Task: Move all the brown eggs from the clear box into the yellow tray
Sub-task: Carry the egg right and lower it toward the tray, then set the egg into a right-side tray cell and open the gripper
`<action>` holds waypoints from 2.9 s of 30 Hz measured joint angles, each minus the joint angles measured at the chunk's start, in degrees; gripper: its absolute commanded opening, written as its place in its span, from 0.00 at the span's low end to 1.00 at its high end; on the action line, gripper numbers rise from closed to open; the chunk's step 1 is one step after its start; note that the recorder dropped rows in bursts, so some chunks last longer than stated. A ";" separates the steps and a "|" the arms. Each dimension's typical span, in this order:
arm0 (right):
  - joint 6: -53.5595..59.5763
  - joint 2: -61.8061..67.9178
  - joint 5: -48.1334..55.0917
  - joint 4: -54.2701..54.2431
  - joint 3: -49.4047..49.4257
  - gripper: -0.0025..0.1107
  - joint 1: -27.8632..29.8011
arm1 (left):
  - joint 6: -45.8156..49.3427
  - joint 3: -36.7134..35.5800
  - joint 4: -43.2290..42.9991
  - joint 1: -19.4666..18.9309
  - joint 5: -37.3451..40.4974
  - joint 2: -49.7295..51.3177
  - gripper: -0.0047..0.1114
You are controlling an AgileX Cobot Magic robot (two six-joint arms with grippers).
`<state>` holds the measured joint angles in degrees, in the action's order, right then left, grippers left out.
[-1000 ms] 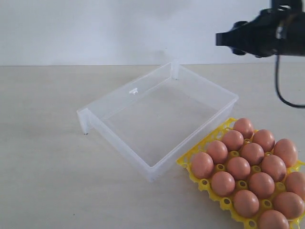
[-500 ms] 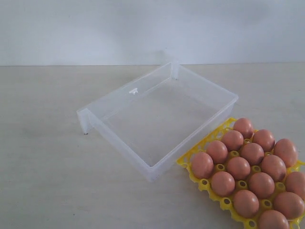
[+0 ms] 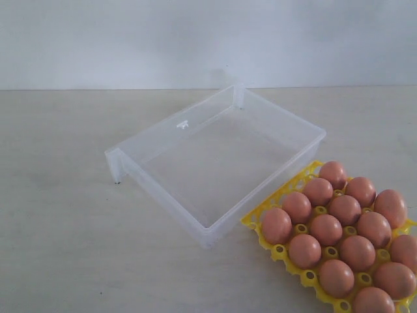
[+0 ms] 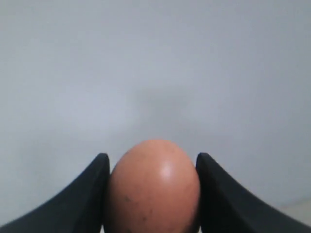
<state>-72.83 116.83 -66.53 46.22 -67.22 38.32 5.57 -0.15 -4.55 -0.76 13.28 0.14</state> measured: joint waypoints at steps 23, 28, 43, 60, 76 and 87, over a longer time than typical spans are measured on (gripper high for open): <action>13.44 -23.15 -3.08 53.96 31.51 0.02 8.40 | 0.00 0.00 0.00 0.00 0.00 0.00 0.08; 13.87 -23.15 -1.66 53.96 37.33 0.02 8.40 | 0.00 0.00 0.00 0.00 0.00 0.00 0.08; 14.70 -23.26 17.28 53.50 44.04 0.02 8.40 | 0.00 0.00 0.00 0.00 0.00 0.00 0.08; 17.29 -23.26 18.09 48.93 44.17 0.33 8.40 | 0.00 0.00 0.00 0.00 0.00 0.00 0.08; 16.02 -23.26 16.53 45.27 44.17 0.59 8.40 | 0.00 0.00 0.00 0.00 0.00 0.00 0.08; 12.87 -23.26 12.18 35.87 44.17 0.30 8.40 | 0.00 0.00 0.00 0.00 0.00 0.00 0.08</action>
<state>-59.96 93.58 -54.35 82.09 -23.05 46.72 5.57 -0.15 -4.55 -0.76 13.28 0.14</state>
